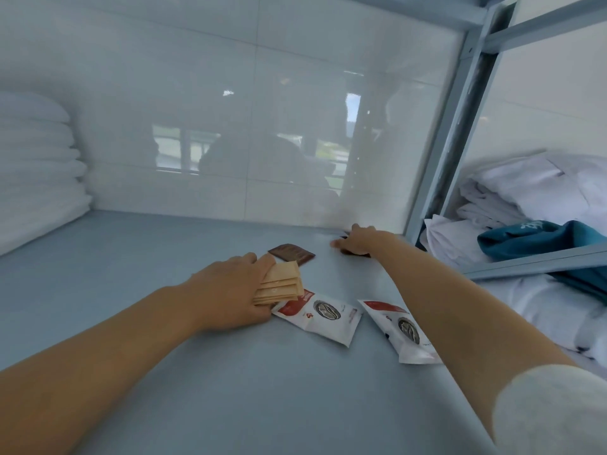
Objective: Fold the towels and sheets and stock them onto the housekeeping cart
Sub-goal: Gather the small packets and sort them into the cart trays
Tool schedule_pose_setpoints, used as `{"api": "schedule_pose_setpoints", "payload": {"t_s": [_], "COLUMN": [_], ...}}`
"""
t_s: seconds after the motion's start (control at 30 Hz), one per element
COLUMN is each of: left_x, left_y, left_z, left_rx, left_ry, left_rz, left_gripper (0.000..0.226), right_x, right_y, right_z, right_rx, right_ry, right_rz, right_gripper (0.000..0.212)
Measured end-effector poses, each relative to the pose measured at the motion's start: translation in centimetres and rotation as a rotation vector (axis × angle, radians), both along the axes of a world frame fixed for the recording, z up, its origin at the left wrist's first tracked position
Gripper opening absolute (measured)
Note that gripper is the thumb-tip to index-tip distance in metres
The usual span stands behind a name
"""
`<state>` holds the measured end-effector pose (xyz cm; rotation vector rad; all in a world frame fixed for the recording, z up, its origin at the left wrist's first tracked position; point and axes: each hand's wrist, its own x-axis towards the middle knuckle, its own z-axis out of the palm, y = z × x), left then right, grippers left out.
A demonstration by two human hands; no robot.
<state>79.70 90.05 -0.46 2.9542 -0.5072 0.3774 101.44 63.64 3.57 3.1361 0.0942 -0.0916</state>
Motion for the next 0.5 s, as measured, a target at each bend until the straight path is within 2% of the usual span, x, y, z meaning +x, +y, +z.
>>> {"api": "schedule_pose_setpoints", "payload": {"t_s": [0.07,0.13,0.2,0.37,0.5], "left_x": [0.1,0.2,0.3,0.2,-0.1], "left_y": [0.0,0.1,0.1,0.3,0.9], "left_z": [0.1,0.1,0.0,0.1,0.7], "left_rx": [-0.002,0.002,0.006,-0.033,-0.105], "left_ry": [-0.007,-0.011,-0.009,0.017,0.067], "left_rz": [-0.005,-0.005,-0.002,-0.019,-0.036], "left_gripper": [0.057,0.057,0.056,0.053,0.052], "right_x": [0.0,-0.2,-0.8,-2.9,-3.1], "right_y": [1.0,1.9,2.6,2.6,2.6], "right_z": [0.3,1.4,2.1,0.6,0.2], "right_rx": [-0.069,-0.040,-0.047,-0.124,-0.080], "right_ry": [0.066,0.157,0.218,0.030,-0.106], "right_rz": [0.026,0.066,0.087,0.218,0.299], "right_gripper": [0.082,0.052,0.033,0.017,0.022]}}
